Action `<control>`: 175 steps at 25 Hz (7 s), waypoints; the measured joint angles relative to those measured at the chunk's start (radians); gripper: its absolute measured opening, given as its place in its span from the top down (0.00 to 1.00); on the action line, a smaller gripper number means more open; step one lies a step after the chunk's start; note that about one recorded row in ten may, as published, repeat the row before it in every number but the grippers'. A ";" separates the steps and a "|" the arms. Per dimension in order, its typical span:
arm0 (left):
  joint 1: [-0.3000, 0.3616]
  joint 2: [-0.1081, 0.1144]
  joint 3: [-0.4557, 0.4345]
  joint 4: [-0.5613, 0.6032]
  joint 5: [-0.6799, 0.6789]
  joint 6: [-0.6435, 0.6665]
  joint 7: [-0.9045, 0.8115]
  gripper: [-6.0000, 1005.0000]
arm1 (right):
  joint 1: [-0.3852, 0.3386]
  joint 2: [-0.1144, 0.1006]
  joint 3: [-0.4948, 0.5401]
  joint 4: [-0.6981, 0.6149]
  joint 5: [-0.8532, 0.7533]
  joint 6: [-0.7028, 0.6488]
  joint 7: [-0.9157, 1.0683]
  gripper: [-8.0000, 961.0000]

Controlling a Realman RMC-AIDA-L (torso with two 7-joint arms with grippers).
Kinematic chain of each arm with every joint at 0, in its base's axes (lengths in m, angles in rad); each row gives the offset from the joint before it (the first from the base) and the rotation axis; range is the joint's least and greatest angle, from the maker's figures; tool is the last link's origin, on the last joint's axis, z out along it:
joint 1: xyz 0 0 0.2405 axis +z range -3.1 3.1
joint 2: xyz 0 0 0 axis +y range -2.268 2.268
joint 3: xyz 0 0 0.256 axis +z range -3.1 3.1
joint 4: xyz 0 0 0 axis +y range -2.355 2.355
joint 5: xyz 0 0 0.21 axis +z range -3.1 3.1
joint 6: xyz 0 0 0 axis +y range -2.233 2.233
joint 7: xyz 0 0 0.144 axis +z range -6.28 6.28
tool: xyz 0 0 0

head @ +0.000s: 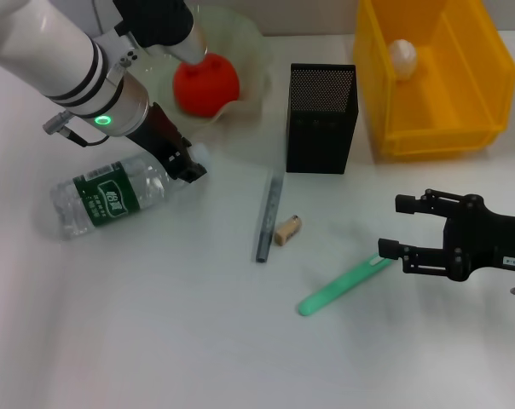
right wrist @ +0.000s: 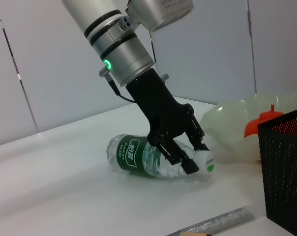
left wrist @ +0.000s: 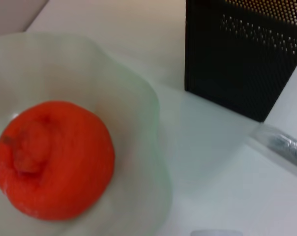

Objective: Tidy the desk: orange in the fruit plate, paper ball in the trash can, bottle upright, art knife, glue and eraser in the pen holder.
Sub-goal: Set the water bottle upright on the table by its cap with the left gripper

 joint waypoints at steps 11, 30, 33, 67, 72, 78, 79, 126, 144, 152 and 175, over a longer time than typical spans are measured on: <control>0.096 0.011 -0.047 0.210 -0.118 0.142 0.020 0.56 | 0.006 0.000 0.000 0.000 0.001 0.000 0.000 0.19; 0.214 0.053 -0.368 0.379 -0.354 0.446 0.167 0.56 | 0.018 0.005 0.000 0.001 0.001 0.002 0.003 0.19; 0.246 0.072 -0.370 0.386 -0.420 0.458 0.177 0.56 | 0.018 0.008 0.000 0.002 0.001 0.002 0.003 0.19; 0.370 0.106 -0.463 0.375 -0.606 0.500 0.270 1.00 | 0.027 0.014 0.000 0.001 0.003 -0.011 0.017 0.19; 0.374 0.107 -0.467 0.375 -0.624 0.502 0.272 1.00 | 0.029 0.014 0.000 0.001 0.003 -0.012 0.017 0.19; 0.382 0.109 -0.495 0.375 -0.652 0.503 0.274 0.99 | 0.029 0.014 0.000 0.001 0.003 -0.014 0.017 0.19; 0.382 0.109 -0.495 0.375 -0.652 0.503 0.274 0.99 | 0.030 0.014 -0.001 0.001 0.003 -0.014 0.017 0.19; 0.486 0.067 -0.528 0.086 -0.762 0.423 0.743 0.15 | 0.058 0.014 -0.009 -0.005 0.003 -0.010 0.076 0.19; 0.486 0.055 -0.529 0.084 -0.737 0.405 0.798 0.24 | 0.065 0.014 -0.004 -0.005 0.003 -0.007 0.092 0.19; 0.486 0.055 -0.535 0.075 -0.739 0.408 0.802 0.46 | 0.069 0.014 -0.009 -0.006 0.003 -0.008 0.106 0.19; 0.495 0.055 -0.596 0.075 -0.844 0.384 0.801 0.55 | 0.063 0.014 -0.006 -0.006 0.003 -0.014 0.107 0.19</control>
